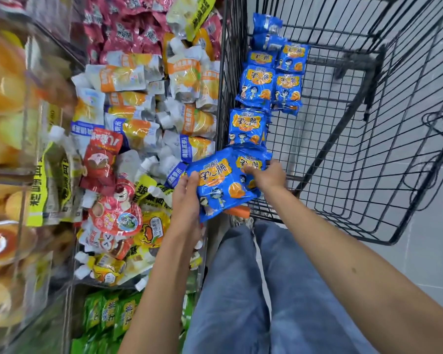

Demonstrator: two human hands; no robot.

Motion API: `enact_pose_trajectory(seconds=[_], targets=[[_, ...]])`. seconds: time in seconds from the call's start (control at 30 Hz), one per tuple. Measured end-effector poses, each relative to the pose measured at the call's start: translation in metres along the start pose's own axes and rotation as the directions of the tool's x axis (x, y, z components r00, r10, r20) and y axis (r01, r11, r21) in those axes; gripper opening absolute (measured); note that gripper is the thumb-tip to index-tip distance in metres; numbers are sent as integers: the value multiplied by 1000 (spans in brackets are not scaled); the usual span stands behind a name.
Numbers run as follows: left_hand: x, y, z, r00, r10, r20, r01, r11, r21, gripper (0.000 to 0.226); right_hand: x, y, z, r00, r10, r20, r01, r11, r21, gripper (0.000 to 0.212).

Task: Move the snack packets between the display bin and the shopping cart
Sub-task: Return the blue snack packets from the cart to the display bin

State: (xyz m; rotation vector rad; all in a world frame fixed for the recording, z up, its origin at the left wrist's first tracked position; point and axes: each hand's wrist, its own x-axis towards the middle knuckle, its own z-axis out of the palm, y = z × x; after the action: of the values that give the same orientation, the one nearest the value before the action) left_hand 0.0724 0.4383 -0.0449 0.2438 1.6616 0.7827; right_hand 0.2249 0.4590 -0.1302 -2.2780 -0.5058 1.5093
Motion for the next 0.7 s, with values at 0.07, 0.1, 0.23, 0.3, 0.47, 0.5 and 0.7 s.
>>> enact_pose_trajectory(seconds=[0.07,0.1,0.23,0.3,0.47,0.5,0.7], targets=[[0,1,-3,998,-49,-30,50,998,24,39,2,0,0,1000,-1,-3,1,998,63,38],[0,1,-5,998,-52,-36,54,997,57,45,1,0,-2,1000,-9,1,9,996,88,37],[-1,2,-7,999,15,-38,-10,989,147,47,-19,-2,-31,990,-136,-29,138,989,55,28],[-4,3,-7,998,59,-28,-52,979,197,43,-35,-3,-52,971,-233,-59,239,965,111,22],[-12,3,-1,969,245,-26,-227,927,299,29,-75,-21,-75,954,-297,52,252,880,402,9],[-14,4,2,967,256,-14,-240,921,308,30,-81,-26,-71,951,-280,131,192,866,462,8],[-21,4,17,983,159,96,-167,982,82,57,-98,-33,-22,951,-229,210,121,895,430,24]])
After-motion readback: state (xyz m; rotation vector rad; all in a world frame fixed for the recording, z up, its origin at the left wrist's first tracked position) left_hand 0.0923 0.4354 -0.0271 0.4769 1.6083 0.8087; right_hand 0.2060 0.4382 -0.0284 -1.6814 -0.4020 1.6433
